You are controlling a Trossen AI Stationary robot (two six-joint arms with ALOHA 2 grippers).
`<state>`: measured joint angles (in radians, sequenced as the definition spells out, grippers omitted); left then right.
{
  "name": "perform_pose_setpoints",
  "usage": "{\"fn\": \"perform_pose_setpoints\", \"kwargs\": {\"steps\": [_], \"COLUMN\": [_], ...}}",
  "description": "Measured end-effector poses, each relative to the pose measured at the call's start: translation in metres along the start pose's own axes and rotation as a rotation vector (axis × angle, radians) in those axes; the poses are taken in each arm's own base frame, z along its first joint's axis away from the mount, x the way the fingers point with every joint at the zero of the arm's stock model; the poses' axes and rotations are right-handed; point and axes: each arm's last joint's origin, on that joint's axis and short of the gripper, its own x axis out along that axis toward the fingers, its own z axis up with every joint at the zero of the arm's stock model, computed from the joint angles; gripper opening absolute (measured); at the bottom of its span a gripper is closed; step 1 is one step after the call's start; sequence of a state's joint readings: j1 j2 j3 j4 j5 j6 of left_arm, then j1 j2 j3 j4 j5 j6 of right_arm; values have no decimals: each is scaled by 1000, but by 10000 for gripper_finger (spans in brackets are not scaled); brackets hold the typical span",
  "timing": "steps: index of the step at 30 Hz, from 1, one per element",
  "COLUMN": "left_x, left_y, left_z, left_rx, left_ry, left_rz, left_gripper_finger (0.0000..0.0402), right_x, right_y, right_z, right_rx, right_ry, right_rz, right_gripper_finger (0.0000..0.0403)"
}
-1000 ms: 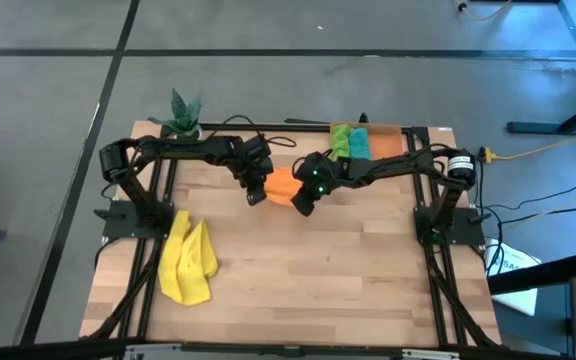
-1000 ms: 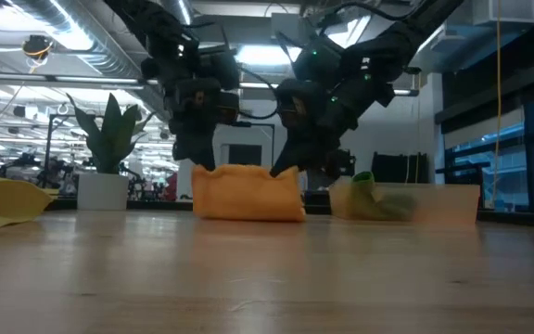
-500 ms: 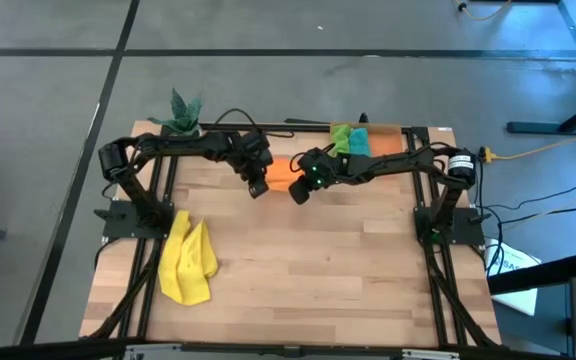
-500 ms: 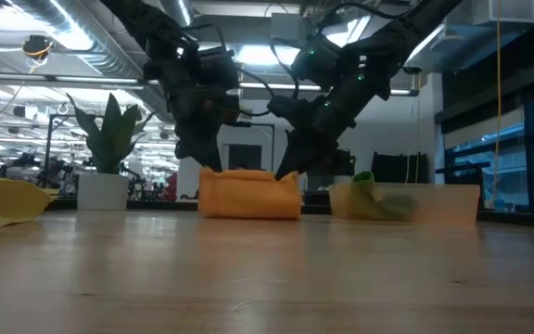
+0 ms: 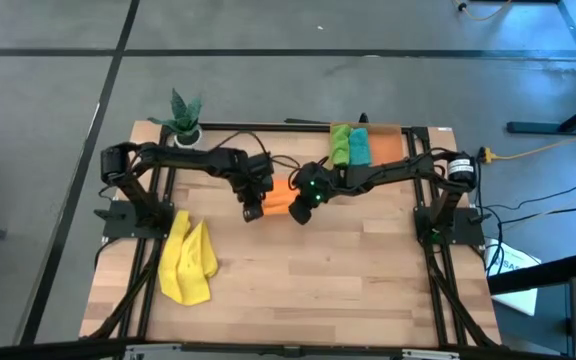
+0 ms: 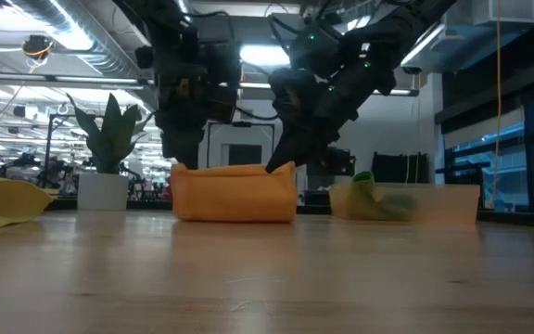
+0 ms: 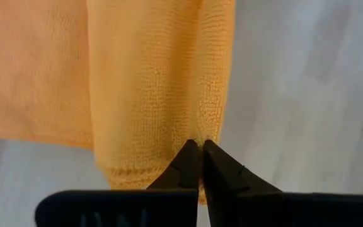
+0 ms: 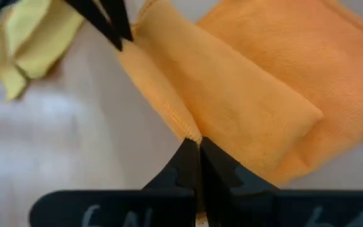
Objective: Roll microfiber towels into tight, uniform cylinder then place into a basket
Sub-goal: Fold the orange towel
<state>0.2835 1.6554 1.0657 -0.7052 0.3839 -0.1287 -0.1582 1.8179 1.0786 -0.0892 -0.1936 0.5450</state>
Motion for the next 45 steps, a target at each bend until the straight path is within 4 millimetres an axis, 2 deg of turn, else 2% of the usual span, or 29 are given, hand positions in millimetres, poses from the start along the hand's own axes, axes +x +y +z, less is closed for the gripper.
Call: {"fn": "perform_pose_setpoints", "kwargs": {"steps": [6, 9, 13, 22, 28, 34, 37, 40, 45], "left_x": [7, 6, 4, 8, 11, 18, 20, 22, 23], "left_y": [-13, -12, -8, -20, -29, -49, -58, -62, -59], "left_z": [3, 4, 6, 0, -5, -11, -13, -13, -10], "left_rx": [75, 82, 66, 37, -92, -40, 58, 140, 171], "left_ry": [-68, -80, -82, -6, 32, 77, 79, 53, -4], "left_rz": [203, 208, 127, -50, -36, -108, -131, -91, 40], "left_gripper_finger": [0, 0, 0, 0, 0, 0, 0, 0, 0], "right_x": [1, 0, -1, 0, 1, 2, 2, 2, 1], "right_y": [0, -4, -8, 3, 10, 23, 27, 28, 14], "right_z": [-1, 1, 6, -4, -7, -13, -16, -16, -7], "right_rx": [-6, 0, -9, -81, -124, -221, -252, -241, -61], "right_ry": [-53, -98, -134, 52, 71, 130, 161, 158, 112], "right_rz": [-103, -170, -203, 67, 120, 280, 353, 340, 222], "right_gripper_finger": [7, 7, 7, 7, 7, 7, 7, 7, 7]}}
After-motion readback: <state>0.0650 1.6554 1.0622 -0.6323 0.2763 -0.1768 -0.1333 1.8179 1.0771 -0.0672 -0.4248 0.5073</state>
